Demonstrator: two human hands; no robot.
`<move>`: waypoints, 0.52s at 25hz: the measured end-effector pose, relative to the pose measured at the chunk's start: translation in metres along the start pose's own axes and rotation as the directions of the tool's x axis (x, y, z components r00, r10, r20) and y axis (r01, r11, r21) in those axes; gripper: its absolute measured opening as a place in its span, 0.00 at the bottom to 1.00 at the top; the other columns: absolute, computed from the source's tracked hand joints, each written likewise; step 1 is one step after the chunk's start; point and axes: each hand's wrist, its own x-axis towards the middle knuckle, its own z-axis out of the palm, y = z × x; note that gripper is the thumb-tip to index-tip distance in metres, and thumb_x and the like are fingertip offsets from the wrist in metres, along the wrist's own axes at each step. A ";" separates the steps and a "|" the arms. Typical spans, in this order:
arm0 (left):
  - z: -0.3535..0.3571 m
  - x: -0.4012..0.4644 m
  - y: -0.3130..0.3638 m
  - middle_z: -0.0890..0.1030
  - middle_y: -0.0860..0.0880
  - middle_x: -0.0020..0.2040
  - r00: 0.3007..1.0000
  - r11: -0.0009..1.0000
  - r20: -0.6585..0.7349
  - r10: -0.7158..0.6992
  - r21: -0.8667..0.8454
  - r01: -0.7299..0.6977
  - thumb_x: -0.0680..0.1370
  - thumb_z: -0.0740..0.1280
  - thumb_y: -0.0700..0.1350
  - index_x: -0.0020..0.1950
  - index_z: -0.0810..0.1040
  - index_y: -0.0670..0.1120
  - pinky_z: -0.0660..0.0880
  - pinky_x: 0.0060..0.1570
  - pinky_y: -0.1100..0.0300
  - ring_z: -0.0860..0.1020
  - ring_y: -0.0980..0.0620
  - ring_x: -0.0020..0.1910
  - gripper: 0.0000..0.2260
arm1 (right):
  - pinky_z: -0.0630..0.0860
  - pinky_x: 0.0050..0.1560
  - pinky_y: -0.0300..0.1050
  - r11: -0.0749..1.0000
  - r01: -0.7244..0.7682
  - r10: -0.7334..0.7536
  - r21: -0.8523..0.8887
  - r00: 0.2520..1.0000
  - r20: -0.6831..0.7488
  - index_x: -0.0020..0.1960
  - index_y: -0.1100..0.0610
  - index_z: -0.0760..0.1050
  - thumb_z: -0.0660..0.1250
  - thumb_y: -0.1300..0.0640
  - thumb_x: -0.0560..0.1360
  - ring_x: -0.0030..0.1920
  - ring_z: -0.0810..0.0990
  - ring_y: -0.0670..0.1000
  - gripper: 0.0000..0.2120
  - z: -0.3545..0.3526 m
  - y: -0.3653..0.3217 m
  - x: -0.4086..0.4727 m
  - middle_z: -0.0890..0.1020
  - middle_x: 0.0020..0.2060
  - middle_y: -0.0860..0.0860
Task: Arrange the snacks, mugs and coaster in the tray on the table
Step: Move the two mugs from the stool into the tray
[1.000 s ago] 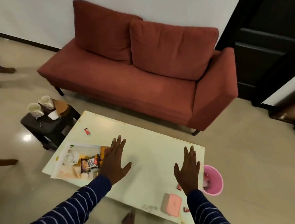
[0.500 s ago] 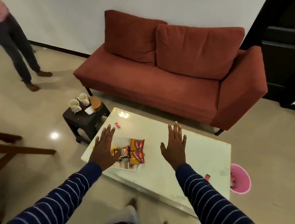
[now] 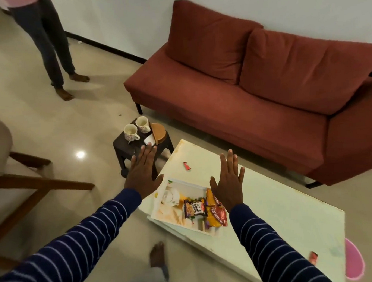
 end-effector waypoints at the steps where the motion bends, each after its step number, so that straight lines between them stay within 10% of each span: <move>1: -0.006 0.008 -0.016 0.45 0.49 0.81 1.000 1.000 0.011 -0.005 0.001 0.005 0.74 0.70 0.53 0.80 0.50 0.48 0.48 0.75 0.41 0.41 0.49 0.79 0.42 | 0.43 0.77 0.61 1.000 0.006 -0.006 0.009 1.000 0.009 0.81 0.53 0.48 0.65 0.50 0.77 0.81 0.40 0.55 0.39 0.004 -0.018 0.008 0.43 0.81 0.53; 13: -0.015 0.067 -0.102 0.49 0.47 0.81 0.994 0.995 0.064 -0.093 0.043 0.091 0.74 0.72 0.52 0.80 0.52 0.45 0.52 0.74 0.40 0.48 0.43 0.80 0.42 | 0.46 0.78 0.64 0.990 0.103 -0.112 0.092 0.989 0.096 0.81 0.53 0.49 0.64 0.49 0.78 0.81 0.42 0.56 0.37 0.051 -0.110 0.093 0.45 0.81 0.53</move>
